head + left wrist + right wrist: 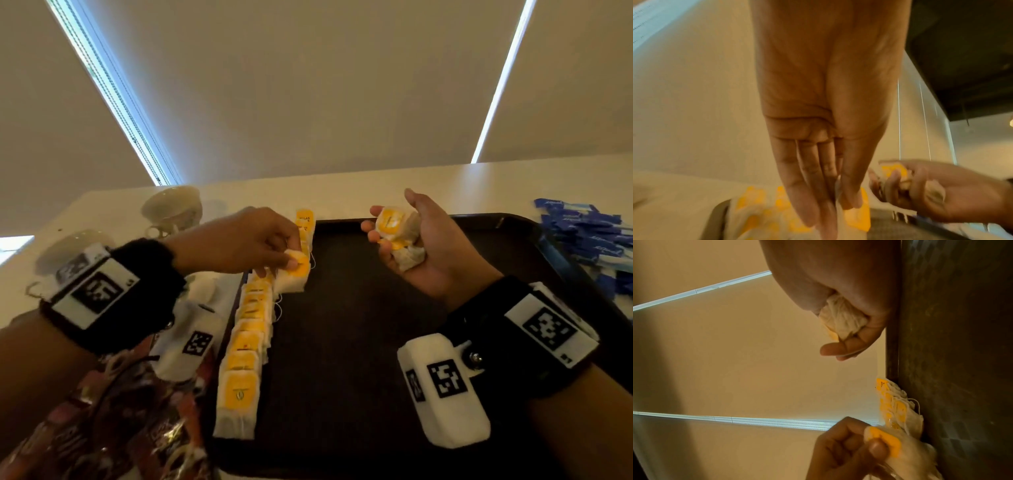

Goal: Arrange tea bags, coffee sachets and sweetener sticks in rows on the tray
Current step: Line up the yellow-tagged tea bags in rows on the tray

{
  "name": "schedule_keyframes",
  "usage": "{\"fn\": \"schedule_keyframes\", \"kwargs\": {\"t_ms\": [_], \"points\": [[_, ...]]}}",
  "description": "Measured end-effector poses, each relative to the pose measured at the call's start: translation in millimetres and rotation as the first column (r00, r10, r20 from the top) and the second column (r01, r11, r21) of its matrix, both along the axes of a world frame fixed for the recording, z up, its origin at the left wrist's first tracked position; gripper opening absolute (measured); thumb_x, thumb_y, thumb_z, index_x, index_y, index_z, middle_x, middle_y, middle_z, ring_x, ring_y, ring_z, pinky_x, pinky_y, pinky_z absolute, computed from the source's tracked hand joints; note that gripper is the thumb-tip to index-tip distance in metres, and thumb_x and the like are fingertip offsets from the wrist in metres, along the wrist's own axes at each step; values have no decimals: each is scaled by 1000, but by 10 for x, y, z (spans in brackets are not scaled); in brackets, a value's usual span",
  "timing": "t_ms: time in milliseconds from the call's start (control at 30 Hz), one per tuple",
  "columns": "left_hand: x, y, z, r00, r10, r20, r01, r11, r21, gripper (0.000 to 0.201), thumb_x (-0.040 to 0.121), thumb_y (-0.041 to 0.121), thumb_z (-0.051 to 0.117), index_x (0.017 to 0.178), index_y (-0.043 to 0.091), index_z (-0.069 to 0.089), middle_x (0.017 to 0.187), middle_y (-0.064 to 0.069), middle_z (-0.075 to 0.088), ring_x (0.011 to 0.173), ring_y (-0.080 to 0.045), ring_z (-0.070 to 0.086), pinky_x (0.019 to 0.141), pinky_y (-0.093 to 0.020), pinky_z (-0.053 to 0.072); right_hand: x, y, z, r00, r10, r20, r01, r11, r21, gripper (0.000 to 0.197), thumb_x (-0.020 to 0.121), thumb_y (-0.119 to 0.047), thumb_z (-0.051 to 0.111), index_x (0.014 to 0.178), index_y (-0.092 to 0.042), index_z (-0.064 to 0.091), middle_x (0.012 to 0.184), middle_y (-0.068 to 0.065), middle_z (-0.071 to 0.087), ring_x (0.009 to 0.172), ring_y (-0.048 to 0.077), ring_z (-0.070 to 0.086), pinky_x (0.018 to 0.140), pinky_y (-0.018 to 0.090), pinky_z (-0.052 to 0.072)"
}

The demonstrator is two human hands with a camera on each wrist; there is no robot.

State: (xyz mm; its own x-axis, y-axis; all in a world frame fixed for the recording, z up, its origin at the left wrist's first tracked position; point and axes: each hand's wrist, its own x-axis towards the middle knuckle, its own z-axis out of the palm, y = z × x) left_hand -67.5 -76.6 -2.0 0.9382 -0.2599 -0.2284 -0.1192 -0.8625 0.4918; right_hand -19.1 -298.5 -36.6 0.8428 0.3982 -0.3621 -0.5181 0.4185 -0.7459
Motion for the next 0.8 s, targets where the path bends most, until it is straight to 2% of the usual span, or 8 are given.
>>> {"fn": "schedule_keyframes", "kwargs": {"t_ms": [100,167,267,367,467,600,667,800], "points": [[17,87,-150,999,-43,-23,43,999,30,8,84,26,68,87,18,66,74,5,68,63,-4,63,60,-20,51,0,-3,5,1000,-1,2,1,1000,-6,46,97,-46,36,97,-7,61,82,12,64,51,12,60,41,16,45],[55,99,-185,998,-57,20,56,997,53,8,84,28,68,86,20,67,77,10,66,68,3,60,64,-13,43,4,-14,11,1000,-6,7,6,1000,-4,46,97,-45,36,97,-7,61,83,12,63,53,12,59,41,16,45],[139,92,-243,992,-87,94,69,980,184,9,84,32,67,88,24,65,80,19,56,74,7,52,64,-7,34,1,-19,16,1000,1,2,0,1000,-7,46,98,-45,35,97,-7,61,84,12,63,55,13,58,41,16,45],[225,109,-339,986,-98,131,54,950,309,16,85,34,66,97,24,63,81,18,50,76,-2,50,69,-11,38,-7,-19,26,1000,7,-3,-7,1000,-13,46,97,-46,36,98,-8,61,84,12,63,56,13,58,41,16,46],[257,129,-382,984,-70,161,12,941,339,21,84,34,68,102,26,60,81,16,52,78,-7,53,76,-29,49,-3,-29,32,1000,7,4,-7,1000,-6,46,98,-46,35,99,-8,61,83,12,63,54,13,58,41,17,45],[187,141,-348,960,-72,270,-16,951,309,26,81,32,71,100,29,54,85,14,52,78,-6,51,67,-23,44,-5,-28,24,1000,17,8,-17,1000,-9,45,97,-46,36,99,-8,61,82,11,63,54,12,59,41,17,46],[131,119,-305,940,-124,319,32,960,279,28,79,30,72,96,32,50,84,15,49,76,-5,49,63,-20,40,-7,-27,24,1000,18,12,-17,1000,-14,46,97,-46,36,99,-8,61,83,11,64,55,12,59,41,17,46],[49,39,-262,938,-260,230,188,937,293,20,79,31,73,92,30,58,88,14,50,81,-5,48,71,-25,46,-19,-22,23,999,35,15,-35,999,-25,48,97,-47,36,101,-7,62,85,12,64,56,12,59,42,17,46]]}}
